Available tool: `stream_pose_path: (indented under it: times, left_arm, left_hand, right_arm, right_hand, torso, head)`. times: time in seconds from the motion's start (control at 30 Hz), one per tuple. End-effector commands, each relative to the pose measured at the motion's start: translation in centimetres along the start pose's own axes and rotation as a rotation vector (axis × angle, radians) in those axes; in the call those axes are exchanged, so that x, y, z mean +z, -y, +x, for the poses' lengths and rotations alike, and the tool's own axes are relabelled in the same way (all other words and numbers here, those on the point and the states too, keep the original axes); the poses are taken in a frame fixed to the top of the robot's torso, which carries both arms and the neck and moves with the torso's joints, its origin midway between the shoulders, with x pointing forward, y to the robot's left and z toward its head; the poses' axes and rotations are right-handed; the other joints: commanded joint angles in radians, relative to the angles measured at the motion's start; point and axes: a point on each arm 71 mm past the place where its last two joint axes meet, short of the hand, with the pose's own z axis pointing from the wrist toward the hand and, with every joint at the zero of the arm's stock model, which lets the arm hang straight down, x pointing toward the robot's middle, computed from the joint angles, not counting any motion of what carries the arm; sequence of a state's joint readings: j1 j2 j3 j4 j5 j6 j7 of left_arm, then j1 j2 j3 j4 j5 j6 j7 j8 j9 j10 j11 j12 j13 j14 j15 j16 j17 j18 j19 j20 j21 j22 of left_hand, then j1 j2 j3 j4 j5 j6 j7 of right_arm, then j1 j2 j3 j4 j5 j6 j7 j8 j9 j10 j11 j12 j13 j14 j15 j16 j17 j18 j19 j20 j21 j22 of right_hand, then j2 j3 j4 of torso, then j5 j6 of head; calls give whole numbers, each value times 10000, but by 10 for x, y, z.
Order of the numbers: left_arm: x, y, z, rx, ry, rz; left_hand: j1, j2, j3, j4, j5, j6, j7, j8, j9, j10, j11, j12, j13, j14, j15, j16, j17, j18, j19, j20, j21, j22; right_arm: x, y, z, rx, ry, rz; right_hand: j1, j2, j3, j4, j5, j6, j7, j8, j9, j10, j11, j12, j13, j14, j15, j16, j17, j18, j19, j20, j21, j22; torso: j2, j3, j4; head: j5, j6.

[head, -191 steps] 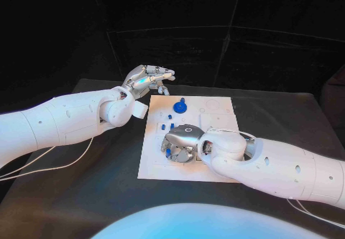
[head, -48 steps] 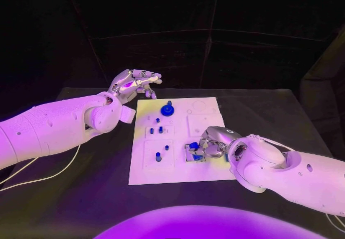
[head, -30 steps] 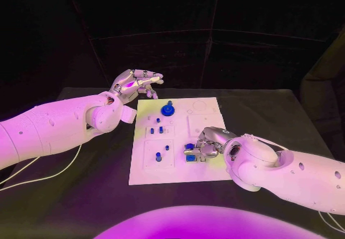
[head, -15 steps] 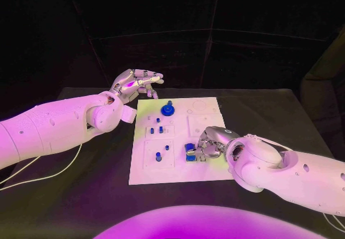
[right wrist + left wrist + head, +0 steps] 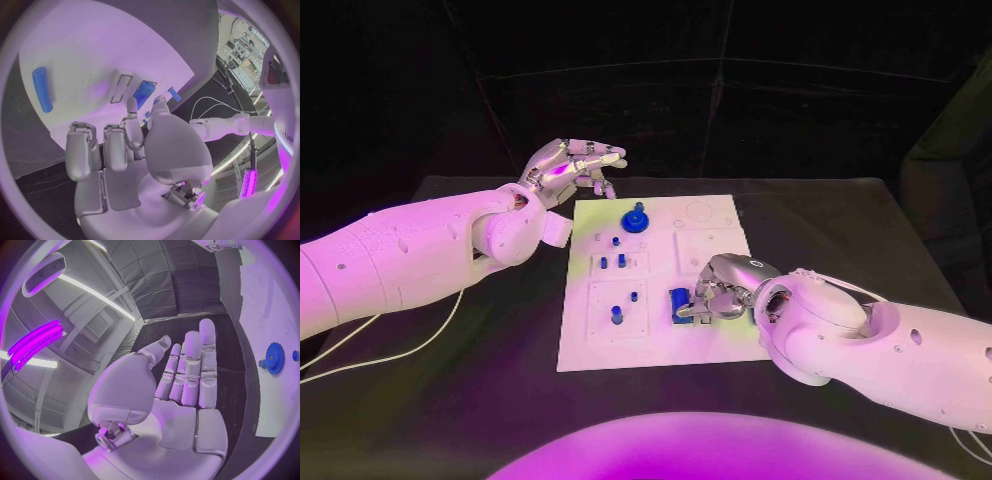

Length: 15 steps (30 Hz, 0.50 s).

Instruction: Assemble the parts on the task board

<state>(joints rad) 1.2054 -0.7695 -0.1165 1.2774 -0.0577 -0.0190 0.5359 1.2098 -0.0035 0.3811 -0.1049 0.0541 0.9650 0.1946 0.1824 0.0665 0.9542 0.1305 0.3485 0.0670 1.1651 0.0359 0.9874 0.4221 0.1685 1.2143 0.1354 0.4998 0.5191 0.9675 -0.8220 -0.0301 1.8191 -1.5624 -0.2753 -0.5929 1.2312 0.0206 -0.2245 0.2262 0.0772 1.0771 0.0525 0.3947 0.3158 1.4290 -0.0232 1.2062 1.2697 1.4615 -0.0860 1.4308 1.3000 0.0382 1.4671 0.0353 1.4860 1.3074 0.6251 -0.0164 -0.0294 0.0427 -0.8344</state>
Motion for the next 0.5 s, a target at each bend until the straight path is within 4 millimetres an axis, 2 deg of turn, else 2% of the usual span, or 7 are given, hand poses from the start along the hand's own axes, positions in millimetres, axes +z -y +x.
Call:
stream_pose_path:
  times: [0.03, 0.2, 0.3, 0.5]
  left_arm:
    - [1, 1, 1, -86, -73, 25]
    - [0, 1, 0, -79, -56, 20]
    - [0, 1, 0, -77, -50, 20]
    - [-1, 2, -1, -69, -31, 21]
  left_hand:
    - [32, 18, -56, 11, -26, -19, 39, -37, 3, -74, -21, 55, -15, -70, 32, 55, -16, 132, 51, -8, -57, -9]
    - [32, 18, -56, 11, -26, -19, 39, -37, 3, -74, -21, 55, -15, -70, 32, 55, -16, 132, 51, -8, -57, -9]
    - [32, 18, -56, 11, -26, -19, 39, -37, 3, -74, -21, 55, -15, -70, 32, 55, -16, 132, 51, -8, -57, -9]
    - [32, 18, -56, 11, -26, -19, 39, -37, 3, -74, -21, 55, -15, -70, 32, 55, -16, 132, 51, -8, -57, -9]
  right_arm:
    - [2, -2, 0, -157, -12, -175]
    - [1, -1, -2, -51, 194, -237]
    - [-4, 3, -6, 151, 456, -347]
    - [-21, 25, -21, 676, 804, -53]
  right_hand:
    - [94, 7, 12, -77, 38, -77, 4, 22, 13, 5, 29, 15, -4, 630, 46, 47, 16, -45, 86, -11, 12, 1427]
    - [165, 58, 12, -99, 105, -90, 10, 16, 19, 0, 32, -5, -9, 626, 48, 37, -3, -42, 76, -10, 3, 1416]
    - [201, 110, -48, -84, 389, -170, 40, -37, 14, -3, 54, -15, 5, 626, 62, 38, 6, -42, 75, -3, 1, 1417]
    - [101, 148, -183, 42, 588, -343, 102, -156, -14, 17, 103, 28, 66, 635, 98, 61, 52, -50, 96, 23, 19, 1447]
  torso:
    - [3, 6, 31]
    - [1, -5, 4]
    - [-4, -2, -23]
    - [-12, -2, -38]
  head:
    - [13, -3]
    - [28, 2]
    - [31, 3]
    - [-76, 38]
